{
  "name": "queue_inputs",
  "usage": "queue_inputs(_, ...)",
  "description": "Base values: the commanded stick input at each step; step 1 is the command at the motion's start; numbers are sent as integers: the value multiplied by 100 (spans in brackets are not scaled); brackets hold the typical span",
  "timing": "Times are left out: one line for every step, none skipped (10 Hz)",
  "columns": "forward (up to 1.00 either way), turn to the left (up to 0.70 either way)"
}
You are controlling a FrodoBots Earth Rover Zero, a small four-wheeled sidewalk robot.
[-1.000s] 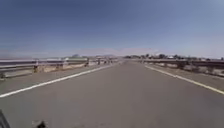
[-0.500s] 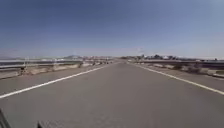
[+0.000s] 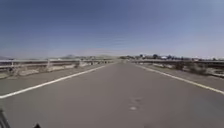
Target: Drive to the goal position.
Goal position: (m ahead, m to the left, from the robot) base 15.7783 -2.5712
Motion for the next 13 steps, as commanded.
queue_inputs(100, 0)
queue_inputs(100, 0)
queue_inputs(100, 0)
queue_inputs(100, 0)
queue_inputs(100, 0)
queue_inputs(100, 0)
queue_inputs(100, 0)
queue_inputs(100, 0)
queue_inputs(100, 0)
queue_inputs(100, 0)
queue_inputs(100, 0)
queue_inputs(100, 0)
queue_inputs(100, 0)
